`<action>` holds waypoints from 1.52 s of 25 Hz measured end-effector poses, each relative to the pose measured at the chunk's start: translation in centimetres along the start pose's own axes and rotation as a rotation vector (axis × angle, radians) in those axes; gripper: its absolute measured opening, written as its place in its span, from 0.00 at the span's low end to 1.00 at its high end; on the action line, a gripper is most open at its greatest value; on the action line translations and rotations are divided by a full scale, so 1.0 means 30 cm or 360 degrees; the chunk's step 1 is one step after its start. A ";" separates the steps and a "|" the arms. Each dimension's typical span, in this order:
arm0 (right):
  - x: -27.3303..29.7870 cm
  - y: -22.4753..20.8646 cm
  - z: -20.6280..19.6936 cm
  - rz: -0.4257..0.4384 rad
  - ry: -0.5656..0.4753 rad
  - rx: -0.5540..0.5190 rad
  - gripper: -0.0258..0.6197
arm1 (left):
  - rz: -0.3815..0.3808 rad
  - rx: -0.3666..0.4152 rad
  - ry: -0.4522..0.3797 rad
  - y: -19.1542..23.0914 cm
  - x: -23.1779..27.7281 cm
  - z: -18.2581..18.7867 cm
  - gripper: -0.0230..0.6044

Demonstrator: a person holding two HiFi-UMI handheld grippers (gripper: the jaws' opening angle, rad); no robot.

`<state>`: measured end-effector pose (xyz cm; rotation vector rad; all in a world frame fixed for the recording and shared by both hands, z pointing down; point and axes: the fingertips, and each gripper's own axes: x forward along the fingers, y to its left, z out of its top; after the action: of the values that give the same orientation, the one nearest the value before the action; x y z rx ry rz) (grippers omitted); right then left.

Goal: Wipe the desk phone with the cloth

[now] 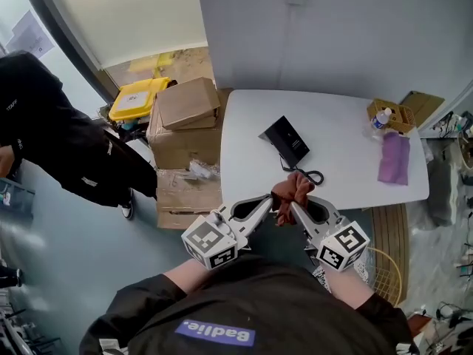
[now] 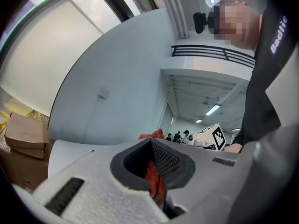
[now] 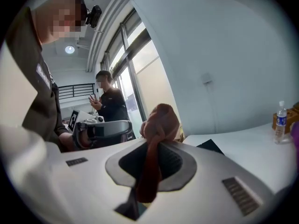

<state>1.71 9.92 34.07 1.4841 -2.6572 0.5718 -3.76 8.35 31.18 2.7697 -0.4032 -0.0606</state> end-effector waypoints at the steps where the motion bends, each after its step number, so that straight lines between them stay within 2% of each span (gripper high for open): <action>1: 0.036 -0.006 0.013 -0.0008 0.0003 -0.0007 0.11 | -0.0015 0.0001 0.0004 0.033 -0.001 0.013 0.06; 5: 0.152 -0.031 0.045 -0.0054 -0.0002 -0.0016 0.12 | -0.0058 0.0008 0.0022 0.151 -0.011 0.045 0.06; 13: 0.261 -0.127 0.031 -0.0071 0.0059 0.0025 0.11 | -0.0022 -0.0041 0.0008 0.278 0.029 0.055 0.06; 25: 0.338 -0.512 0.010 0.0048 0.0155 0.0068 0.11 | 0.0226 -0.0074 0.0060 0.409 0.275 -0.016 0.06; 31: 0.426 -0.686 -0.023 0.0128 0.0222 0.0091 0.12 | 0.0364 -0.0089 0.0045 0.523 0.390 -0.057 0.06; 38: 0.546 -0.811 -0.086 0.0164 0.0312 0.0049 0.12 | 0.0465 -0.0100 0.0032 0.625 0.461 -0.098 0.06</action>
<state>12.71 -14.03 47.18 1.2326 -2.5941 0.7273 4.70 -11.53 40.39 2.6180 -0.7814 0.0248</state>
